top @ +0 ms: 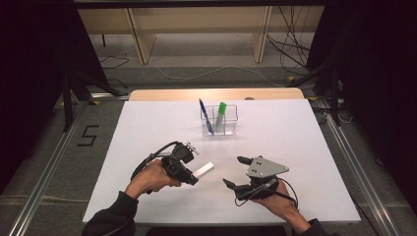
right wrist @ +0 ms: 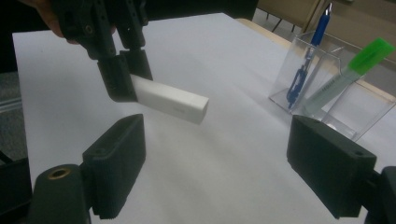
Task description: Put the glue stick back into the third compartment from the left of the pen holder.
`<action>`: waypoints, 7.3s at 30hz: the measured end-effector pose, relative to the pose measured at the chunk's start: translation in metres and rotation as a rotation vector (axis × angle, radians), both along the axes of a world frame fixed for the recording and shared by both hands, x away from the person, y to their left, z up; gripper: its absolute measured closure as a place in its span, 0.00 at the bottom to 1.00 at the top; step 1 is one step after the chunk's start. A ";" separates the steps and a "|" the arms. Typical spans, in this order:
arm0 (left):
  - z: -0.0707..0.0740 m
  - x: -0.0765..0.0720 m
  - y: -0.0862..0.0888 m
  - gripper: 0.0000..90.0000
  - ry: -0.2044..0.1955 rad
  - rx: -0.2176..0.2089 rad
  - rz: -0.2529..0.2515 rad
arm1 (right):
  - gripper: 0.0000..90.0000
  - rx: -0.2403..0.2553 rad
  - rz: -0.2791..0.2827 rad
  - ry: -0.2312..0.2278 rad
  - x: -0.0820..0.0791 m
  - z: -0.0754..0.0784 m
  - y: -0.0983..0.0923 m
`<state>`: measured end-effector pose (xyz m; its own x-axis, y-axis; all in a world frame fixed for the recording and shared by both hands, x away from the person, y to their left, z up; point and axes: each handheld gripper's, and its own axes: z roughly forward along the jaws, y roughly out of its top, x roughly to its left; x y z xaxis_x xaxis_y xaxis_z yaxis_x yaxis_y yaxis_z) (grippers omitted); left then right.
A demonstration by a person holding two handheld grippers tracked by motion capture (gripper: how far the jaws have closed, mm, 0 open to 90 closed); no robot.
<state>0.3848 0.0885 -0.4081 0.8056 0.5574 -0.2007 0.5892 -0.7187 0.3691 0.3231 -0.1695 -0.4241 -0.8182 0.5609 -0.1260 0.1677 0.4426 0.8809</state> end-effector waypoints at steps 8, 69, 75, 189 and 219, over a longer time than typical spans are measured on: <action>0.003 -0.002 -0.011 0.74 0.001 -0.002 -0.037 | 0.23 -0.044 0.026 -0.049 -0.007 -0.001 0.005; 0.004 -0.014 -0.026 0.74 0.062 -0.011 -0.118 | 0.47 -0.737 0.125 -0.726 -0.046 -0.050 0.073; 0.004 -0.015 -0.026 0.74 0.066 -0.012 -0.125 | 0.52 -0.756 0.143 -0.743 -0.047 -0.052 0.076; -0.020 -0.056 0.083 0.24 -0.625 -0.517 0.310 | 0.78 -0.308 -0.084 -0.308 0.017 -0.021 0.011; -0.025 -0.063 0.090 0.22 -0.637 -0.517 0.343 | 0.78 0.156 -0.326 -0.030 0.125 0.021 -0.007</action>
<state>0.3217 0.1784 -0.4330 0.6554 0.7525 -0.0649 0.3134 -0.1928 0.9298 0.4483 -0.1766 -0.4028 -0.5904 0.8061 -0.0395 0.2511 0.2301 0.9402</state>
